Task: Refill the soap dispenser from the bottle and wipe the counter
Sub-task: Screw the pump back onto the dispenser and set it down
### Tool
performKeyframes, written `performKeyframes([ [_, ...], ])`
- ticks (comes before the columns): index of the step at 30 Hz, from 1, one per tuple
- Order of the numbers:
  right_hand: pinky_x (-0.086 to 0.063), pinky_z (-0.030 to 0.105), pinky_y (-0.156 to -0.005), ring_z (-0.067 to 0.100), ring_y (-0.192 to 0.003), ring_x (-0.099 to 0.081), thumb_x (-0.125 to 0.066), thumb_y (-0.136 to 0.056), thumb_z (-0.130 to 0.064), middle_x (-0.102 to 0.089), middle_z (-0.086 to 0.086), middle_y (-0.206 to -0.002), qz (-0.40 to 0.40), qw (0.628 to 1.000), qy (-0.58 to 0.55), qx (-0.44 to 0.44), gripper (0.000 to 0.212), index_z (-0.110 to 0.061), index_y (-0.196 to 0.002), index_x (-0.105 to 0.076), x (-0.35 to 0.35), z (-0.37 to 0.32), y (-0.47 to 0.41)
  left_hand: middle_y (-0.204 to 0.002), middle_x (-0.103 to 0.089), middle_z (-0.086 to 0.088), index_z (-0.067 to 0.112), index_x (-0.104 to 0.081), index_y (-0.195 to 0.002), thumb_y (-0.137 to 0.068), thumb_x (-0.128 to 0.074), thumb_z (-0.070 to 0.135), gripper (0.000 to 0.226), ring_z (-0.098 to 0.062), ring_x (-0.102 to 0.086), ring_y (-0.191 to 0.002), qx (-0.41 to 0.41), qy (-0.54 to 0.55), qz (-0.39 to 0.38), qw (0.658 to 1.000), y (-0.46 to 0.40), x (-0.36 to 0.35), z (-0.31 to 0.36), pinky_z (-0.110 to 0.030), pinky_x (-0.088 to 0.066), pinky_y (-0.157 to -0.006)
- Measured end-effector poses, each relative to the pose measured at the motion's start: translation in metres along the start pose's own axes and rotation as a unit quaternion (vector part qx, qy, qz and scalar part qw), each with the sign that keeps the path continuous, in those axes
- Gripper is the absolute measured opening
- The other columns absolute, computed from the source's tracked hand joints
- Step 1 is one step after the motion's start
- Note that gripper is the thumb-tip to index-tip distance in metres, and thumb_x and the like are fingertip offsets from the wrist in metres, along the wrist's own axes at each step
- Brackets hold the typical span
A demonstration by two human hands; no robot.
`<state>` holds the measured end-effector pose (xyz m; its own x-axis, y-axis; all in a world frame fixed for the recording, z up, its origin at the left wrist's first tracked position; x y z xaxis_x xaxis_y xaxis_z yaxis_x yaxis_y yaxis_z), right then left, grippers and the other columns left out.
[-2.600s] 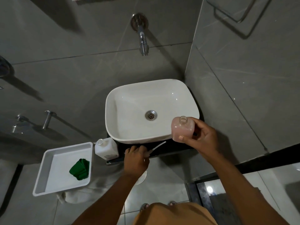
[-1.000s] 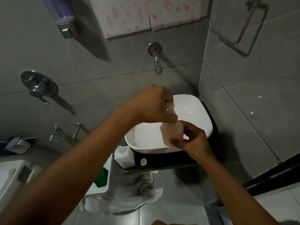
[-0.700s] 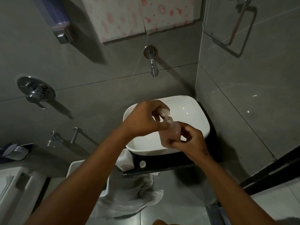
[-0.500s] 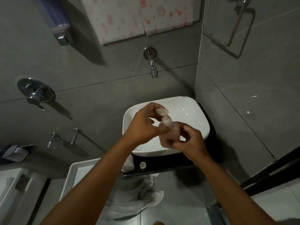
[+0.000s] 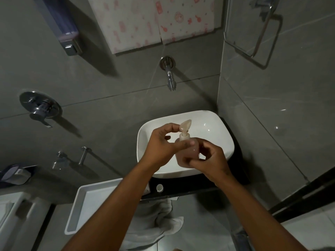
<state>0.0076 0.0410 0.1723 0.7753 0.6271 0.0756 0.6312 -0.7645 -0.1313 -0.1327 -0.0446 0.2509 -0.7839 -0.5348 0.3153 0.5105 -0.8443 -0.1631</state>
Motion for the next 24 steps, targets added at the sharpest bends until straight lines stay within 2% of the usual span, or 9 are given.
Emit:
performKeyframes([
  [2, -0.062, 0.048, -0.090, 0.013, -0.105, -0.072, -0.083, -0.056, -0.031, -0.077, -0.014, -0.106, 0.002, 1.000, -0.001, 0.000, 0.055, -0.046, -0.107, -0.071, -0.0001, -0.0014, -0.0004, -0.098, -0.078, 0.014, 0.031, -0.075, -0.090, -0.073, -0.091, 0.022, 0.026, -0.007, -0.071, -0.100, -0.005, 0.006, -0.001, 1.000, -0.0020, 0.0005, 0.0008, -0.033, -0.045, -0.092],
  [5, -0.062, 0.045, -0.090, 0.011, -0.103, -0.072, -0.084, -0.053, -0.034, -0.077, -0.017, -0.103, 0.005, 1.000, 0.010, 0.004, 0.054, -0.052, -0.102, -0.070, 0.0021, -0.0039, -0.0019, -0.109, -0.079, 0.002, 0.015, -0.076, -0.104, -0.080, -0.083, 0.010, 0.025, -0.017, -0.072, -0.109, -0.025, 0.018, -0.036, 0.999, -0.0035, 0.0042, 0.0006, -0.047, -0.049, -0.102],
  [8, -0.062, 0.047, -0.089, 0.014, -0.103, -0.072, -0.083, -0.054, -0.032, -0.077, -0.015, -0.104, 0.002, 1.000, 0.007, 0.001, 0.054, -0.049, -0.103, -0.071, 0.0021, -0.0036, -0.0019, -0.114, -0.077, 0.004, 0.018, -0.077, -0.103, -0.075, -0.089, 0.021, 0.030, -0.014, -0.067, -0.116, -0.035, -0.016, -0.019, 0.999, -0.0030, 0.0039, 0.0016, -0.048, -0.046, -0.106],
  [11, -0.063, 0.045, -0.088, 0.011, -0.103, -0.072, -0.082, -0.056, -0.031, -0.077, -0.015, -0.104, 0.000, 1.000, 0.007, -0.001, 0.053, -0.048, -0.105, -0.070, 0.0022, -0.0021, -0.0011, -0.106, -0.079, 0.002, 0.018, -0.079, -0.097, -0.075, -0.090, 0.022, 0.025, -0.015, -0.071, -0.110, -0.038, -0.008, -0.018, 0.999, -0.0058, 0.0048, 0.0002, -0.047, -0.049, -0.101],
  [15, -0.062, 0.041, -0.090, 0.012, -0.104, -0.072, -0.085, -0.056, -0.031, -0.077, -0.014, -0.104, -0.002, 1.000, 0.002, -0.002, 0.053, -0.046, -0.106, -0.071, 0.0055, -0.0025, -0.0016, -0.109, -0.078, -0.006, 0.017, -0.078, -0.103, -0.080, -0.082, 0.024, 0.024, -0.028, -0.071, -0.112, -0.046, 0.040, -0.064, 0.996, -0.0062, 0.0087, -0.0016, -0.064, -0.046, -0.105],
  [18, -0.062, 0.041, -0.090, 0.014, -0.104, -0.073, -0.083, -0.056, -0.030, -0.077, -0.012, -0.105, -0.002, 1.000, -0.011, -0.001, 0.053, -0.045, -0.105, -0.072, 0.0047, -0.0049, -0.0027, -0.107, -0.077, 0.011, 0.032, -0.077, -0.096, -0.069, -0.087, 0.038, 0.030, -0.012, -0.069, -0.111, -0.045, 0.013, -0.039, 0.998, -0.0062, 0.0047, -0.0018, -0.045, -0.049, -0.103],
  [20, -0.062, 0.044, -0.091, 0.015, -0.104, -0.073, -0.081, -0.056, -0.027, -0.078, -0.009, -0.105, -0.003, 1.000, -0.013, 0.000, 0.053, -0.042, -0.106, -0.073, 0.0034, -0.0051, -0.0042, -0.099, -0.077, 0.014, 0.036, -0.076, -0.091, -0.068, -0.090, 0.034, 0.027, -0.009, -0.070, -0.103, -0.051, 0.020, -0.028, 0.998, -0.0085, 0.0032, -0.0024, -0.036, -0.049, -0.096],
  [22, -0.061, 0.043, -0.092, 0.014, -0.102, -0.074, -0.080, -0.056, -0.028, -0.078, -0.009, -0.103, 0.004, 1.000, -0.016, -0.002, 0.051, -0.043, -0.104, -0.073, 0.0040, -0.0054, -0.0050, -0.102, -0.078, 0.005, 0.026, -0.077, -0.097, -0.076, -0.087, 0.019, 0.025, -0.019, -0.072, -0.104, -0.056, 0.054, -0.038, 0.996, -0.0100, 0.0043, -0.0038, -0.043, -0.053, -0.096],
  [24, -0.061, 0.040, -0.091, 0.014, -0.102, -0.074, -0.081, -0.055, -0.031, -0.078, -0.011, -0.102, 0.010, 1.000, -0.015, -0.002, 0.049, -0.044, -0.102, -0.073, 0.0062, -0.0057, -0.0060, -0.105, -0.078, -0.006, 0.016, -0.076, -0.101, -0.080, -0.081, 0.013, 0.022, -0.027, -0.072, -0.107, -0.060, 0.071, -0.051, 0.994, -0.0101, 0.0071, -0.0048, -0.052, -0.054, -0.099],
])
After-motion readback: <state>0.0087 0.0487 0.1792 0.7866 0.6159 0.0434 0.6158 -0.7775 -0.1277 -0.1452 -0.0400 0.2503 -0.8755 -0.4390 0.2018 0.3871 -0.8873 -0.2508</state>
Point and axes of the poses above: each hand's wrist, its own y-axis away from the middle knuckle, its own x-axis out of the back of the hand, z = x × y, the point moved 2 cm from there along -y, towards the middle knuckle
